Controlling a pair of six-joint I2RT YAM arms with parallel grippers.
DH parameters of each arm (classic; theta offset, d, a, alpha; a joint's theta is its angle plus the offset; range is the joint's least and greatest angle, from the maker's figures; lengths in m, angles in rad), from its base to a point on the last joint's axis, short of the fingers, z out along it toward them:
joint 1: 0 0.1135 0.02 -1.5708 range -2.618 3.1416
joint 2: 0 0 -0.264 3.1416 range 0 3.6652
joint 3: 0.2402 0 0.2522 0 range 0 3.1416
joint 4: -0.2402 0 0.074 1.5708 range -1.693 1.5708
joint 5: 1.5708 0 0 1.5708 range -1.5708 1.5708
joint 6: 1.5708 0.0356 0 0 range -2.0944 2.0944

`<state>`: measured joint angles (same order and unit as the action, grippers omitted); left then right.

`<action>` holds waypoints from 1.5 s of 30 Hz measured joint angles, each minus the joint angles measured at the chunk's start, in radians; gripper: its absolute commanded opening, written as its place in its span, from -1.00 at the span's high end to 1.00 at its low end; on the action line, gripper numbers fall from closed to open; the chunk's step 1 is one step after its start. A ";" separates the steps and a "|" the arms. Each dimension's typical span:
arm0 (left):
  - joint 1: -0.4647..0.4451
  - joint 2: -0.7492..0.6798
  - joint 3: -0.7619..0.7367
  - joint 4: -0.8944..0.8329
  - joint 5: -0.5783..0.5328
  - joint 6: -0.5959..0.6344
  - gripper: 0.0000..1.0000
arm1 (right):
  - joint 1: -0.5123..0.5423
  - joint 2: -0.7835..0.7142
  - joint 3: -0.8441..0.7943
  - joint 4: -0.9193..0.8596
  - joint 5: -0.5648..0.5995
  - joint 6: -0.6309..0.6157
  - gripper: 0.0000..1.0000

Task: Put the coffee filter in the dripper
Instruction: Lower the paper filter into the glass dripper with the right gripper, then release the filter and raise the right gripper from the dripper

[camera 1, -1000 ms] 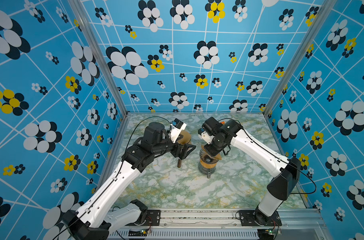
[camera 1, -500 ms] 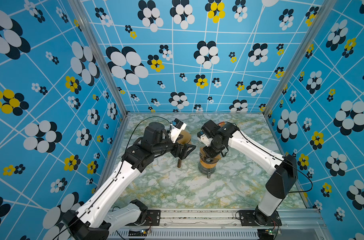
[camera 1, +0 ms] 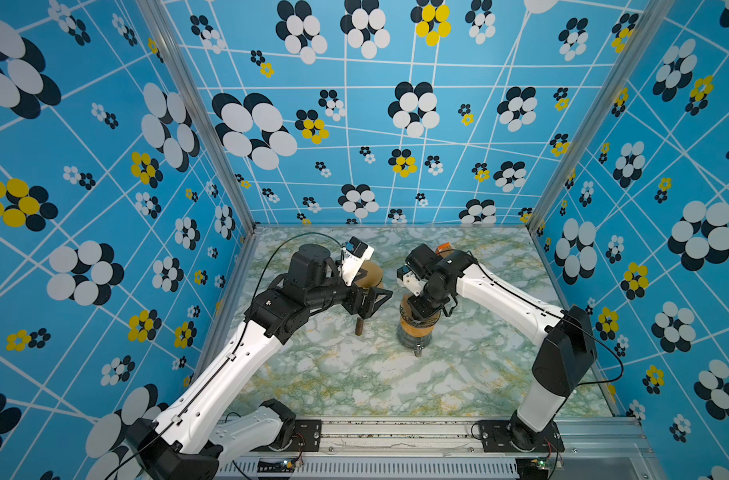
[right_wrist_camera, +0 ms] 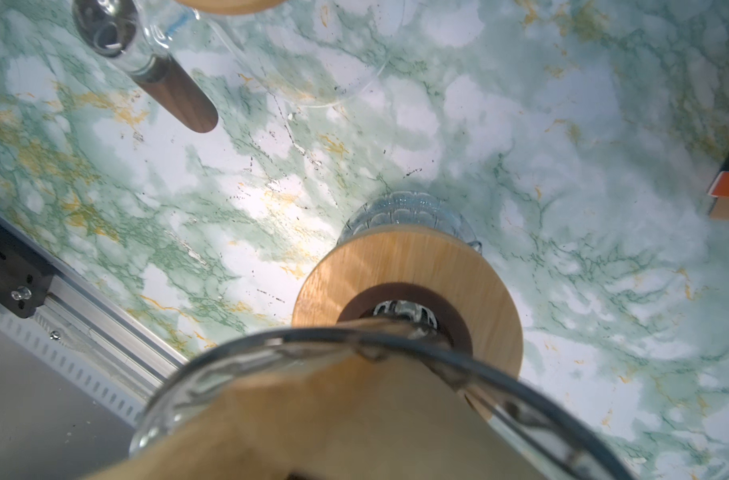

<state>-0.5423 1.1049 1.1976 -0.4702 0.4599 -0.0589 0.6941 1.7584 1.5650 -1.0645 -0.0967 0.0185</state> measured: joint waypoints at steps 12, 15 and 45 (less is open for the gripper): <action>0.000 0.000 0.000 0.000 0.000 0.000 -0.98 | -0.002 0.018 -0.001 0.014 -0.011 0.000 0.40; 0.000 0.000 0.000 0.000 0.000 0.000 -0.98 | -0.002 0.026 -0.001 0.018 -0.013 0.000 0.39; 0.000 0.018 0.000 0.000 0.000 0.000 -0.98 | -0.003 0.027 0.024 0.013 -0.013 0.007 0.57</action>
<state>-0.5423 1.1229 1.1976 -0.4706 0.4603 -0.0589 0.6910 1.7851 1.5894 -1.0515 -0.1093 0.0254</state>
